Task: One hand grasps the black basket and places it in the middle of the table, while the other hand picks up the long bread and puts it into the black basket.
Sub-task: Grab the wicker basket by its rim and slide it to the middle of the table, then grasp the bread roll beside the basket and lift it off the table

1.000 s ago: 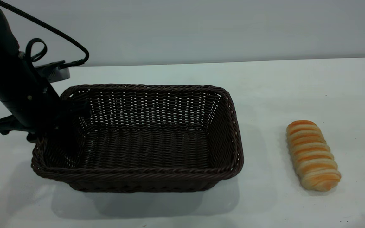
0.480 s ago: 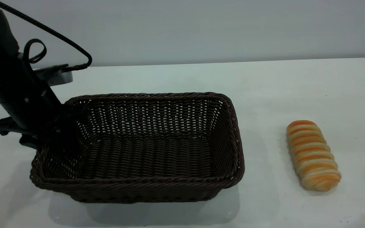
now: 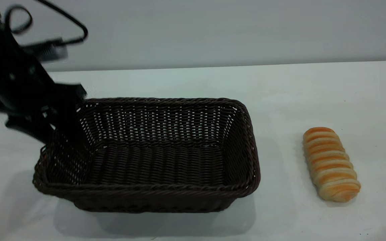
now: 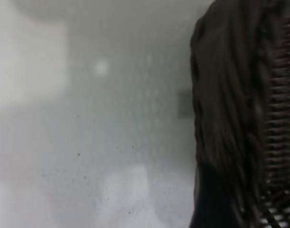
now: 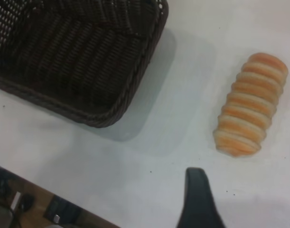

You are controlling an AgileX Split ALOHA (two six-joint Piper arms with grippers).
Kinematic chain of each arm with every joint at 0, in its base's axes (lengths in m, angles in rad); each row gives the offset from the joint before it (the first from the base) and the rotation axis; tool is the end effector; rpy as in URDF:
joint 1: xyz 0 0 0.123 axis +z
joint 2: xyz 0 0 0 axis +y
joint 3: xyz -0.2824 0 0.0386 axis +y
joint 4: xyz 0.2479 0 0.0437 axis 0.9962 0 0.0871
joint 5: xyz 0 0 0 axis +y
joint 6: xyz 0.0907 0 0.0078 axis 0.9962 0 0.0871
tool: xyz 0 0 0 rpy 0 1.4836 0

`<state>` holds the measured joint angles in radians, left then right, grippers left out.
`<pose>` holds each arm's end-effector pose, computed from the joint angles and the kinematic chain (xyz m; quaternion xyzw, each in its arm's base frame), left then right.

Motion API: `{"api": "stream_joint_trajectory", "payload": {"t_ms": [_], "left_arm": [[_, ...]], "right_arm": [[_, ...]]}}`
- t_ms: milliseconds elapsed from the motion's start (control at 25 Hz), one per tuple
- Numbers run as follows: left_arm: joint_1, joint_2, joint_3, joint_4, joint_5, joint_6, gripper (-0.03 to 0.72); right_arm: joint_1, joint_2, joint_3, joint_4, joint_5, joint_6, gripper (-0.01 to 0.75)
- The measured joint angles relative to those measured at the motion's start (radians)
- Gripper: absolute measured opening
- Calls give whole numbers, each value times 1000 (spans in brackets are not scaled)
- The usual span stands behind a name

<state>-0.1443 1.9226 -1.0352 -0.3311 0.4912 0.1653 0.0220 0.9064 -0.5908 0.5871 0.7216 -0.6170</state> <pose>0.3450 -0.0643 0.1243 0.0191 0.9856 -0.0958 0.1384 0.1598 0.0369 0.2694 -0.1453 0.9120 0.1517 0.3523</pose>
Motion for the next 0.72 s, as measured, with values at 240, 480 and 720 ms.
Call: {"api": "stream_joint_trajectory", "payload": {"t_ms": [240, 480, 720], "left_arm": [[0, -134, 0, 83, 117, -30, 490], [0, -271, 0, 227, 190, -141, 490], [0, -426, 0, 351, 298, -214, 490]], "right_arm": [[0, 0, 0, 0, 0, 0, 506], [0, 4, 0, 23, 0, -9, 506], [0, 101, -3, 140, -1, -110, 506]]}}
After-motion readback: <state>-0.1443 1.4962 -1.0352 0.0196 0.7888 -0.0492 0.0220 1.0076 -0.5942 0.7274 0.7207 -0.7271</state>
